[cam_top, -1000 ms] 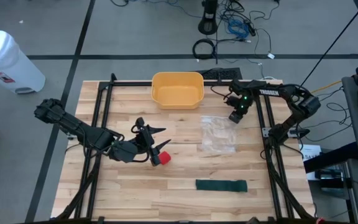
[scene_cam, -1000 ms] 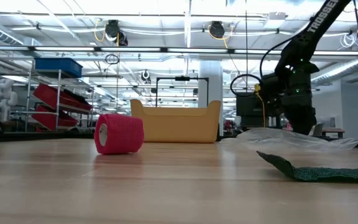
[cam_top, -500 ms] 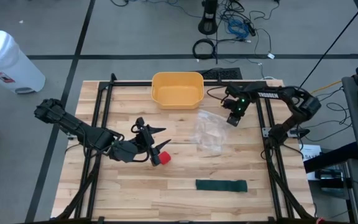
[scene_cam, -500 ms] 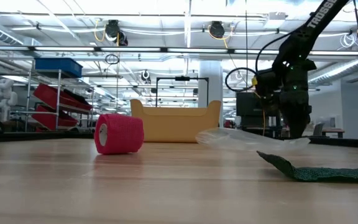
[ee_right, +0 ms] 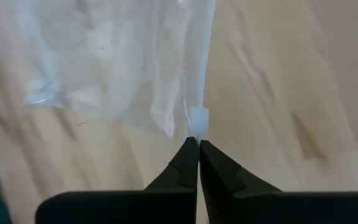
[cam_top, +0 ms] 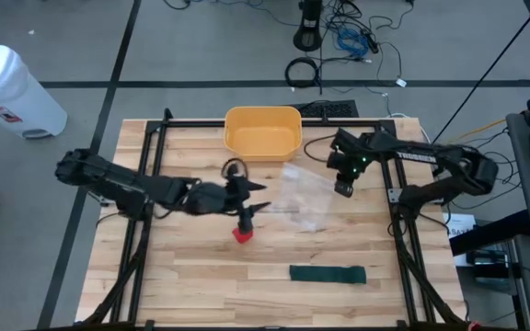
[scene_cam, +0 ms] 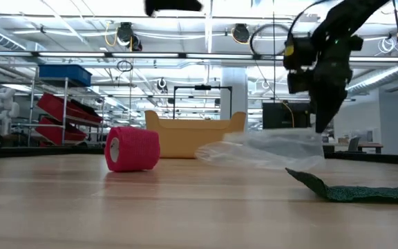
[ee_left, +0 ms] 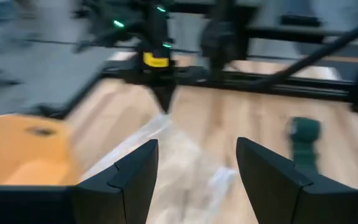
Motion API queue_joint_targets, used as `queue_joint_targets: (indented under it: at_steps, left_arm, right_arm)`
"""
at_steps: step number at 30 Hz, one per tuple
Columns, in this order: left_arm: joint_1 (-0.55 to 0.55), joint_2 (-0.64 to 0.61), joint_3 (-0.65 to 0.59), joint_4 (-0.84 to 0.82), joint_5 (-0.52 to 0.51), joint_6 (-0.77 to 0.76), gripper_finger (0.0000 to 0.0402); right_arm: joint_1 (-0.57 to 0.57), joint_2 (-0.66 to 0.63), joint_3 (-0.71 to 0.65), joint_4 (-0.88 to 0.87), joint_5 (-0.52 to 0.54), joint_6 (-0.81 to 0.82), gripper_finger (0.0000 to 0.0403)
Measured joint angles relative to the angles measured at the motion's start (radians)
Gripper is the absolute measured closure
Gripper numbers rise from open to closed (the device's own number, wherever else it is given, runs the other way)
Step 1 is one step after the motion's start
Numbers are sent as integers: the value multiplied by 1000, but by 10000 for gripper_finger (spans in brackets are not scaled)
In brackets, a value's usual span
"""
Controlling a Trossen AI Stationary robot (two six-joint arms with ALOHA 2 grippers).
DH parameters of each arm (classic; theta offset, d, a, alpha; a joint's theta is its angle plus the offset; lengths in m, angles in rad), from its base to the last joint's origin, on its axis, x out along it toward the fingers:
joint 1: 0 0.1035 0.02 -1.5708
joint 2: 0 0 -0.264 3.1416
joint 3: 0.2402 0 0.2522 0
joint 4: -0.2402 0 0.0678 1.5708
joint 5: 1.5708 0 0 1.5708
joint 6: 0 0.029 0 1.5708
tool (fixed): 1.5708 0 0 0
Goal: Roll bandage
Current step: Open the transparent zip bag
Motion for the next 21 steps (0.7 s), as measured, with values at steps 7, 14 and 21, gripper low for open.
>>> queue_joint_targets:
  at_steps: [7, 14, 21]
  left_arm:
    - [167, 138, 11, 143, 361, 49, 178]
    - [236, 265, 67, 144, 422, 49, 178]
    - [245, 309, 108, 141, 514, 14, 178]
  right_arm:
    - [199, -89, 0, 56, 3, 75, 403]
    - [379, -100, 0, 163, 47, 125, 403]
    - [487, -100, 11, 170, 158, 185, 403]
